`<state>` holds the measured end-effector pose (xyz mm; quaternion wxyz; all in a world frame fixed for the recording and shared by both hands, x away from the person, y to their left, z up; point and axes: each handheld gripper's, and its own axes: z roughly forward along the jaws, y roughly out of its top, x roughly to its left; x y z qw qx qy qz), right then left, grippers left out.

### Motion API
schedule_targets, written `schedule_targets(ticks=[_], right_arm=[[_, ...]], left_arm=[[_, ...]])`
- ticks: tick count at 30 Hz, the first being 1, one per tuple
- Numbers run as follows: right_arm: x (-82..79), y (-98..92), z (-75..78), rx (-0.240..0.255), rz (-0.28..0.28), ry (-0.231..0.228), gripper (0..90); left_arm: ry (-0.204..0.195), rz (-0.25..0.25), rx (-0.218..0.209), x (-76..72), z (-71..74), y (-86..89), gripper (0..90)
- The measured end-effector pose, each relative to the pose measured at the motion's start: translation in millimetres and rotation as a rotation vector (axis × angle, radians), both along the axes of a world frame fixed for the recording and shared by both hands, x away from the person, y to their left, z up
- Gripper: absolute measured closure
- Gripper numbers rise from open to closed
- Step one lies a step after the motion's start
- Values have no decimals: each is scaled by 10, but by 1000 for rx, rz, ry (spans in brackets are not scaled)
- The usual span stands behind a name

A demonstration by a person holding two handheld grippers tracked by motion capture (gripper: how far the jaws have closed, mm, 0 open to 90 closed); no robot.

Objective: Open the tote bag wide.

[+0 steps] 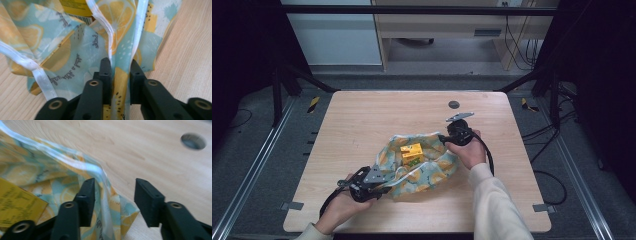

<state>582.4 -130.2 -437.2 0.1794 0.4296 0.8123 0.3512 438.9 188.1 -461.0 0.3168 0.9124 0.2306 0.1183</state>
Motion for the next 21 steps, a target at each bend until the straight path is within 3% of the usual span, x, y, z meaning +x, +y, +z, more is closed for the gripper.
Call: schedule_targets(ticks=[4,9,12,16,21], right_arm=[[-104,-9,201,22,5,-52,345],[-268,-59,491,80,18,-113,249],[-437,-87,612,94,50,-144,240],[-686,-111,645,102,86,-158,231],[-954,-131,576,105,132,-154,232]], left_arm=[[-16,42,-31,2,66,36,522],[-52,84,-108,6,261,107,310],[-78,83,-134,-11,400,159,288],[-76,64,-142,-37,478,166,245],[-76,67,-124,-15,385,84,226]])
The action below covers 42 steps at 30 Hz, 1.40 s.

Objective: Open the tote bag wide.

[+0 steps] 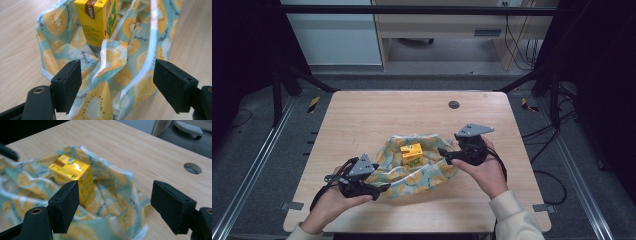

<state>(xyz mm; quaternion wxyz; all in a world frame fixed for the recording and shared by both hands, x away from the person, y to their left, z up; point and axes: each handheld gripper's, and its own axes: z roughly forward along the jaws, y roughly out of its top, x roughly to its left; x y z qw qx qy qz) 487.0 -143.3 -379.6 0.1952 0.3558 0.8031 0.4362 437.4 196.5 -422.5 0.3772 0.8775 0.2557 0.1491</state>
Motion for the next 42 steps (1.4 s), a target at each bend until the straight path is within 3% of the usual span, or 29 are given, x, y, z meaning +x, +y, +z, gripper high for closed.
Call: schedule_targets(ticks=[5,8,12,13,15,17,21,23,27,31,34,37,42], right_arm=[[-166,35,-109,-18,49,16,220],[-203,85,-187,-34,66,26,179],[-236,203,-279,-54,101,31,122],[-238,238,-301,-61,107,31,125],[-245,297,-349,-77,120,26,126],[-254,339,-399,-93,126,31,126],[-256,339,-471,-92,125,37,142],[-240,343,-505,-100,128,47,179],[-230,380,-561,-122,151,59,398],[-234,384,-610,-130,170,72,683],[-244,361,-642,-119,183,85,825],[-275,312,-653,-116,179,89,883],[-407,139,-575,-113,159,62,894]], left_arm=[[1,-9,-15,59,-37,-112,222],[-22,-19,-39,76,71,-139,223],[-66,23,-59,189,241,-62,243],[-83,42,-44,246,262,-30,250],[-130,83,36,396,252,32,256],[-129,109,75,564,189,90,254],[-85,139,40,812,61,155,251],[-62,136,29,912,-11,124,250],[-20,129,47,1030,-130,56,296],[1,114,104,1081,-236,-12,539],[19,123,118,1085,-281,-18,706],[23,155,115,1056,-259,19,872],[-24,186,67,965,-176,122,897]])
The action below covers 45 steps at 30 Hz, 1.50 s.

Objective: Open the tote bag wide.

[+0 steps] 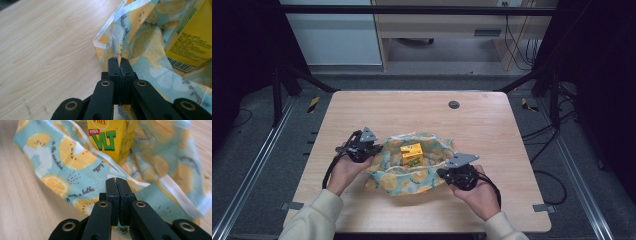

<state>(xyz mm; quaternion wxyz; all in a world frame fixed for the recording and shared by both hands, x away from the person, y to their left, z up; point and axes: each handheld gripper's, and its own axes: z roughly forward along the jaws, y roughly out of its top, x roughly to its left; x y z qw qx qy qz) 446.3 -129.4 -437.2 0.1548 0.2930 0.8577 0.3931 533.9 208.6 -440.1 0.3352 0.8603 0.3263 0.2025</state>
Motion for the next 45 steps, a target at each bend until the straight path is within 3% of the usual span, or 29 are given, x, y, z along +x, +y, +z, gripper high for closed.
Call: schedule_targets(ticks=[5,11,13,19,21,32,39,45], right_arm=[[-121,-122,-51,4,-24,8,895],[-167,-170,-275,-3,-40,54,897],[-181,-148,-315,-26,-28,55,897],[-217,-104,-357,-44,-6,71,899],[-230,-102,-364,-50,3,73,899],[-249,-85,-382,-49,44,86,900],[-249,-87,-424,-93,63,112,900],[-232,-102,-454,-115,47,136,900]], left_arm=[[4,-5,10,-45,-28,16,897],[31,-4,40,-31,-132,3,897],[34,-3,48,-39,-155,12,898],[51,-11,60,-73,-221,64,898],[63,-17,43,-83,-248,87,897],[54,-12,76,-92,-321,101,898],[58,-12,98,-76,-370,96,896],[61,-6,103,-58,-379,120,896]])
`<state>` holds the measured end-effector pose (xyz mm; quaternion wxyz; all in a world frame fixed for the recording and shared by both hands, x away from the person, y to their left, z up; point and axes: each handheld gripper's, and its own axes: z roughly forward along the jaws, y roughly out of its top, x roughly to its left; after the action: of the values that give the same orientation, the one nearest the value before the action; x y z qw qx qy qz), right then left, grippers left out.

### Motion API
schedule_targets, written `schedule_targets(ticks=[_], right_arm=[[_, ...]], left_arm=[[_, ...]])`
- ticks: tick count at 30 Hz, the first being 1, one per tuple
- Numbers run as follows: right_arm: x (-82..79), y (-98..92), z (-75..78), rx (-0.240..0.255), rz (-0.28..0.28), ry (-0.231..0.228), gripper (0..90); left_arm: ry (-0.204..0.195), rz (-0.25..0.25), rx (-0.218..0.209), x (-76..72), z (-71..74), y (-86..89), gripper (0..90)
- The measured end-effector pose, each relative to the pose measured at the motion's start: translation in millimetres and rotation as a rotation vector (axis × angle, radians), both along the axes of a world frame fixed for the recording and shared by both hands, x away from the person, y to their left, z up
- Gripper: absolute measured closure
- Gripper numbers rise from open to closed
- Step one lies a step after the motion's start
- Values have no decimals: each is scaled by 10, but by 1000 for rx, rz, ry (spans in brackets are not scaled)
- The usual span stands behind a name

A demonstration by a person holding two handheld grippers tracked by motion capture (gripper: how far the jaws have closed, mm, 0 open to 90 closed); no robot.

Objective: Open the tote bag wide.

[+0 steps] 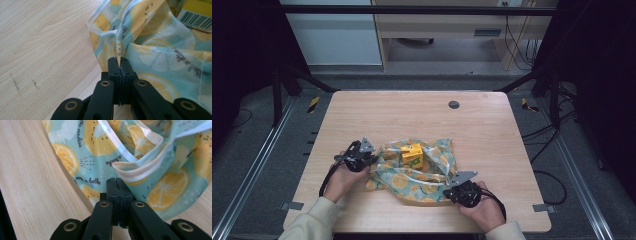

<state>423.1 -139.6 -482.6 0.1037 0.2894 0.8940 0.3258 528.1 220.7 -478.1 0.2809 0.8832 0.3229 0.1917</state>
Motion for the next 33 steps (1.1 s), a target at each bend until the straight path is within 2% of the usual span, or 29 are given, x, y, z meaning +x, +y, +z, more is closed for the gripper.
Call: schedule_targets(ticks=[7,13,17,21,23,25,26,30,33], right_arm=[[-5,-20,-14,-19,-11,14,900],[-8,-30,-22,-30,-25,26,900],[-3,-40,-27,-27,-23,28,900],[-2,-53,-19,-15,-46,36,900],[8,-59,-23,-5,-50,22,894],[7,-71,-7,22,-60,2,814],[0,-78,23,40,-74,-21,730],[-36,-95,149,98,-100,-92,487],[-76,-109,307,160,-117,-148,357]], left_arm=[[4,-2,7,3,-7,17,899],[5,-3,32,-2,-20,3,900],[10,3,30,4,-27,14,900],[20,7,33,4,-35,12,898],[10,13,32,-7,-30,8,886],[-14,20,22,-39,9,24,809],[-24,22,12,-55,27,32,761],[-86,46,-55,-143,172,74,561],[-125,65,-117,-216,320,90,435]])
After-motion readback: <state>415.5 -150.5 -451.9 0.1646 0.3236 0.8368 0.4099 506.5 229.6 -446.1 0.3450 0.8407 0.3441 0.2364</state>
